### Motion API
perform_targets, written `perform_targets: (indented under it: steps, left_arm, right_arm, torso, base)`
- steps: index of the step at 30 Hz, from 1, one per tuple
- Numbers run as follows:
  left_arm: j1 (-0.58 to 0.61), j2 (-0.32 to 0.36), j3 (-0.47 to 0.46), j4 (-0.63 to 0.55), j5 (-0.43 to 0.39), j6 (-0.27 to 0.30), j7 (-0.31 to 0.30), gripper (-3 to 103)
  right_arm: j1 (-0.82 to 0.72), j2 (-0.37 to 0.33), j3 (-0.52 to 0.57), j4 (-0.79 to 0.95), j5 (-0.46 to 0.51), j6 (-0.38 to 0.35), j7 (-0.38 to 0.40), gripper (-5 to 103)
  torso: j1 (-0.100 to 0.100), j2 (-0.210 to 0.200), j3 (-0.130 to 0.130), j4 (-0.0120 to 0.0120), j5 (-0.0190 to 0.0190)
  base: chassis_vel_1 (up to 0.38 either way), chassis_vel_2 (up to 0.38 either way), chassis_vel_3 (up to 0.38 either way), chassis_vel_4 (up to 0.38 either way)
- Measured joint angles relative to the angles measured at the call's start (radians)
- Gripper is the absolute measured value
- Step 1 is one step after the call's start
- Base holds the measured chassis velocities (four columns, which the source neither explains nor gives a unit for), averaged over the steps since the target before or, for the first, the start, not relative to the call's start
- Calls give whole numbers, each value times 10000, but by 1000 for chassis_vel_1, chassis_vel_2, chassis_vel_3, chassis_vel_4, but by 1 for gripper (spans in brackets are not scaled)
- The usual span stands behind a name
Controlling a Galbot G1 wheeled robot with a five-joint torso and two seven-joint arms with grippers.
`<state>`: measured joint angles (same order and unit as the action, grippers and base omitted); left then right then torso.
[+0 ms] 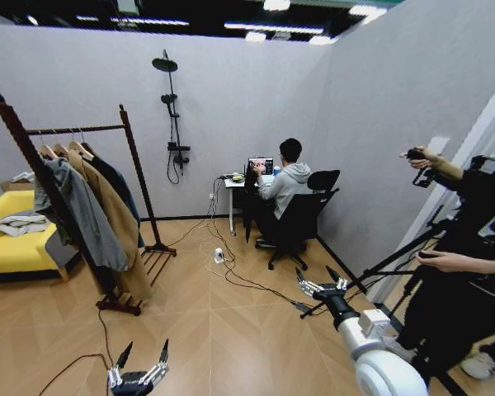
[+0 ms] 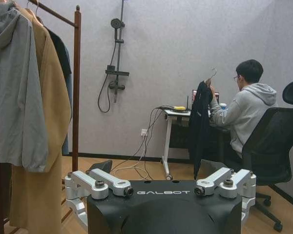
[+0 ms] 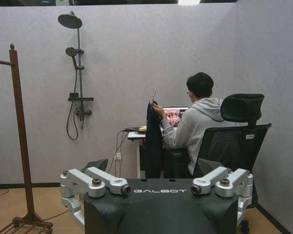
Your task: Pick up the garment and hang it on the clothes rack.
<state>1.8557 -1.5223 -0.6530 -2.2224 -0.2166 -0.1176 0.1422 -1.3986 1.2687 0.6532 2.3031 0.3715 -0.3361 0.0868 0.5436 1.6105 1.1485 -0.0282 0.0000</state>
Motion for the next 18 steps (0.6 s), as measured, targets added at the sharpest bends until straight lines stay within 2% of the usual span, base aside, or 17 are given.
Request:
perform_targets:
  steps: [11,18]
  left_arm:
    - [0,0,0,0,0,0,0,100]
    - [-1,0,0,0,0,0,0,100]
  right_arm:
    - [324,-13,-400,-38,40,-431,224,100]
    - [87,-572,-154,12,384,-453,337,100]
  torso:
    - [1,0,0,1,0]
    - [3,-1,1,-2,0]
  base:
    - [-29,31,29,-30]
    - [-61,46,63,-64]
